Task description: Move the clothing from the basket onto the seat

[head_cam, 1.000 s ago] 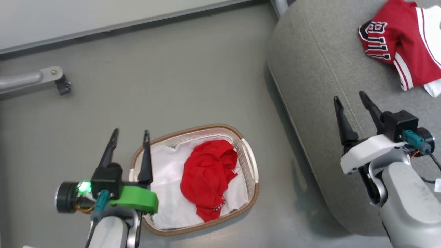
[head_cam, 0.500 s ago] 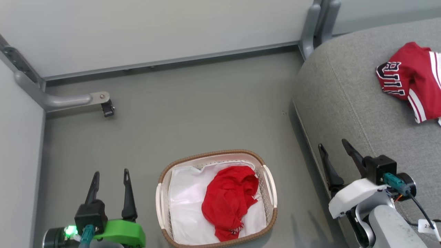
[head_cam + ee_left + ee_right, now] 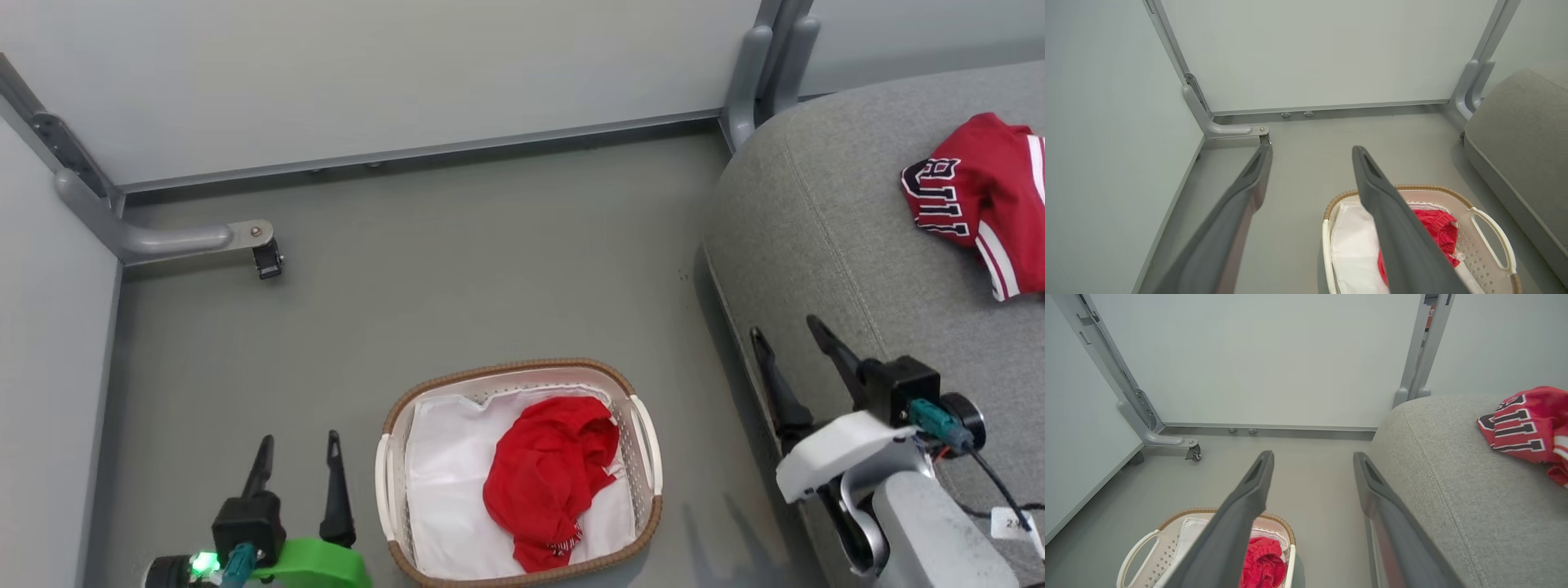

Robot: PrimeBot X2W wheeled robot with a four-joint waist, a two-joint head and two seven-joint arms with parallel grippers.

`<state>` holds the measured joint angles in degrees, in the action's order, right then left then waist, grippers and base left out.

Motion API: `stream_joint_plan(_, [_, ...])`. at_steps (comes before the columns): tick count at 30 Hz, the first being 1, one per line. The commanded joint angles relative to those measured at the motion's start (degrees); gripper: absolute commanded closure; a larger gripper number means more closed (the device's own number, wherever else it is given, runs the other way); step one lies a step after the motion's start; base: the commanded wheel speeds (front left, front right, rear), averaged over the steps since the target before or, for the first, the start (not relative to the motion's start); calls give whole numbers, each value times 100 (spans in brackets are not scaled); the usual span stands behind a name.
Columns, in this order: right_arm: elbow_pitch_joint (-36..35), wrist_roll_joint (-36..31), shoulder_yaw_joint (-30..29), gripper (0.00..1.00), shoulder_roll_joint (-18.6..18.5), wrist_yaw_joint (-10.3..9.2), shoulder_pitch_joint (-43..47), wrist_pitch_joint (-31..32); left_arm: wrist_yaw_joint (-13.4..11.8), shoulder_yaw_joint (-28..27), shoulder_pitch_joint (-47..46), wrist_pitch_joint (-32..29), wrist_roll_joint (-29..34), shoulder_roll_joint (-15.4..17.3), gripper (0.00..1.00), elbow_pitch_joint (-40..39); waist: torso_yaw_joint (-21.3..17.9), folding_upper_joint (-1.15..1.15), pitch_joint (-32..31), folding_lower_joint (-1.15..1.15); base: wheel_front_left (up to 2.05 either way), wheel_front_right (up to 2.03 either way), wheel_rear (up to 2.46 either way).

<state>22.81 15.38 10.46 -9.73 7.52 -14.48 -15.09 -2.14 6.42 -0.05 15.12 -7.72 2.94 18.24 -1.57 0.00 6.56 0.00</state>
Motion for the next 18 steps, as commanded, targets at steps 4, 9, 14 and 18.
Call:
stream_joint_plan(4, [-290,70,64,0,-101,-6,-520,-11,112,417,-637,5,-184,6,0,439,-322,0,790,0,0,0,0])
stream_joint_plan(9, [-734,186,77,0,-137,-6,-1128,-11,226,1093,-1509,5,-329,10,0,1282,-639,0,1603,0,0,0,0])
stream_joint_plan(14, [-1061,325,-1,0,-147,-6,-1592,-12,353,1763,-2453,5,-399,19,0,2338,-867,0,2298,0,0,0,0])
stream_joint_plan(18, [-1301,398,19,0,-183,-6,-1841,-11,391,2102,-3063,5,-454,20,0,2963,-1009,0,2756,0,0,0,0])
